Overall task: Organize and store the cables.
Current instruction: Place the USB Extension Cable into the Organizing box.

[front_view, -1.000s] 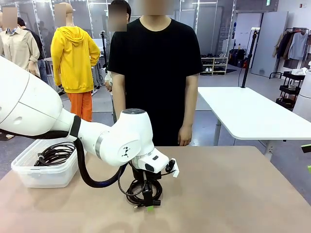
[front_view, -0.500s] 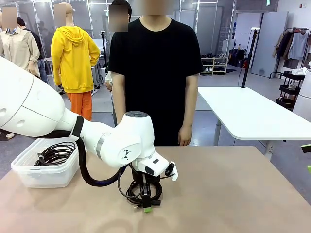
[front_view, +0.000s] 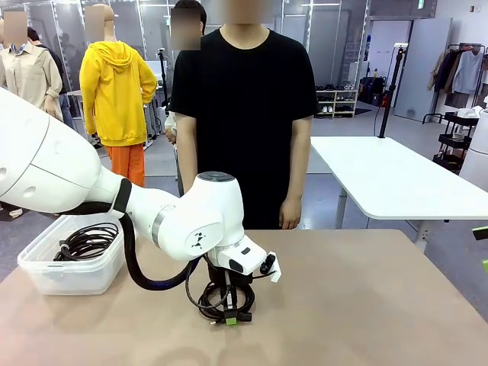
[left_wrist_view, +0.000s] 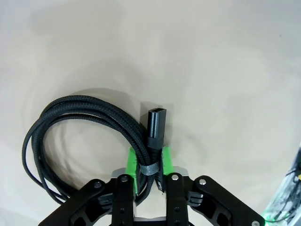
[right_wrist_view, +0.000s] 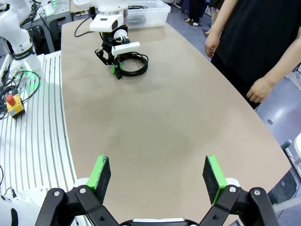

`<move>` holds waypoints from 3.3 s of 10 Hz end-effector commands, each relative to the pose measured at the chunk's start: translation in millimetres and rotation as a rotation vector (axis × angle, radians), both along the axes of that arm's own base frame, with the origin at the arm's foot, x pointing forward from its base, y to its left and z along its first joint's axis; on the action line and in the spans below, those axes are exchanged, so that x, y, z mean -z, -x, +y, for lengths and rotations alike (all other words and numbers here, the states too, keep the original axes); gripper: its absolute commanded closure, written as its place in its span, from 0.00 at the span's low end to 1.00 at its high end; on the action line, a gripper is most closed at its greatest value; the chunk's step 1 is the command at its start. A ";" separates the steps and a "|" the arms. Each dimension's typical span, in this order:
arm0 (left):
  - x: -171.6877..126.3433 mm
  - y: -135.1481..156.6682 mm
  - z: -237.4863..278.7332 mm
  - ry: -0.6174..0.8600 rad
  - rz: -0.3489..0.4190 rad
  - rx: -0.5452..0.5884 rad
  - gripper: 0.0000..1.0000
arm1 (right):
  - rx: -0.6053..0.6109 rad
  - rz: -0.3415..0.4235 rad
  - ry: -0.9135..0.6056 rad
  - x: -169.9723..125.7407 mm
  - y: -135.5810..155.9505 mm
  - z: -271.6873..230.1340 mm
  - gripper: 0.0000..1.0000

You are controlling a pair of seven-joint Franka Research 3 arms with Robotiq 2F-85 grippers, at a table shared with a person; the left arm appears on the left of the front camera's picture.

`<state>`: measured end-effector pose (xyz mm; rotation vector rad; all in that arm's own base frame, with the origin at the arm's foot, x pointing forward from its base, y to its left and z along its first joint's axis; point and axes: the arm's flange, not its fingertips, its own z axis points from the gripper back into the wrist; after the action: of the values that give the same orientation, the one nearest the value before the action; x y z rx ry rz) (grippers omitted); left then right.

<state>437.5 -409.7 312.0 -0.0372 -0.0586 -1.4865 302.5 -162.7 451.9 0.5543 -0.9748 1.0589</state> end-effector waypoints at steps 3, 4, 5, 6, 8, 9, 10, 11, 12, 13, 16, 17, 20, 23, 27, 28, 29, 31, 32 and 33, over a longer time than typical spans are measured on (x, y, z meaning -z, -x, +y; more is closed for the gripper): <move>-42.0 12.4 13.0 -0.032 -0.060 -0.032 1.00 | -0.008 -0.022 -0.006 0.7 -1.3 -0.9 0.00; -56.9 16.4 17.0 -0.028 -0.080 -0.024 1.00 | -0.008 -0.022 -0.006 0.7 -1.3 -0.9 0.00; -80.1 25.0 22.0 -0.021 -0.098 0.022 1.00 | -0.008 -0.022 -0.006 0.7 -1.3 -0.9 0.00; -101.1 32.9 28.2 -0.012 -0.137 0.070 1.00 | -0.008 -0.022 -0.006 0.7 -1.3 -0.9 0.00; -128.1 43.6 41.5 0.020 -0.187 0.076 1.00 | -0.008 -0.022 -0.006 0.7 -1.3 -0.9 0.00; -134.0 46.4 44.5 0.022 -0.203 0.074 1.00 | -0.008 -0.022 -0.006 0.7 -1.3 -0.9 0.00; -137.6 49.2 45.4 0.018 -0.209 0.075 1.00 | -0.008 -0.022 -0.006 0.7 -1.3 -0.9 0.00; -139.1 50.3 45.7 0.024 -0.220 0.074 1.00 | -0.008 -0.022 -0.006 0.7 -1.3 -0.9 0.00; -137.1 47.9 44.0 0.033 -0.216 0.100 1.00 | -0.008 -0.022 -0.006 0.7 -1.3 -0.9 0.00; -143.6 45.8 38.6 0.001 -0.219 0.062 1.00 | -0.008 -0.022 -0.006 0.7 -1.3 -0.9 0.00; -143.6 45.8 38.6 0.001 -0.219 0.062 1.00 | -0.008 -0.022 -0.006 0.7 -1.3 -0.9 0.00; -143.6 45.8 38.6 0.001 -0.219 0.062 1.00 | -0.008 -0.022 -0.006 0.7 -1.3 -0.9 0.00; -176.8 37.2 81.1 0.041 -0.207 0.045 0.84 | -0.008 -0.022 -0.006 0.7 -1.3 -0.9 0.00; -197.0 23.0 194.6 0.020 -0.251 0.062 0.84 | -0.008 -0.022 -0.006 0.7 -1.3 -0.9 0.00; -210.2 15.5 328.4 0.041 -0.309 0.056 0.84 | -0.008 -0.022 -0.006 0.7 -1.3 -0.9 0.00; -213.1 14.1 348.9 0.057 -0.329 0.006 0.84 | -0.008 -0.022 -0.006 0.7 -1.3 -0.9 0.00; -214.6 15.4 362.1 0.062 -0.320 -0.024 0.84 | -0.008 -0.022 -0.006 0.7 -1.3 -0.9 0.00; -217.8 20.4 370.8 0.044 -0.308 -0.038 0.84 | -0.008 -0.022 -0.006 0.7 -1.3 -0.9 0.00; -217.9 11.9 374.0 0.046 -0.304 -0.030 0.84 | -0.008 -0.022 -0.006 0.7 -1.3 -0.9 0.00; -217.9 11.9 374.0 0.046 -0.304 -0.030 0.84 | -0.008 -0.022 -0.006 0.7 -1.3 -0.9 0.00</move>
<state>425.3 -33.7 529.5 0.1524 -0.3365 -1.4449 302.0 -162.9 451.4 0.5583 -0.9731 1.0579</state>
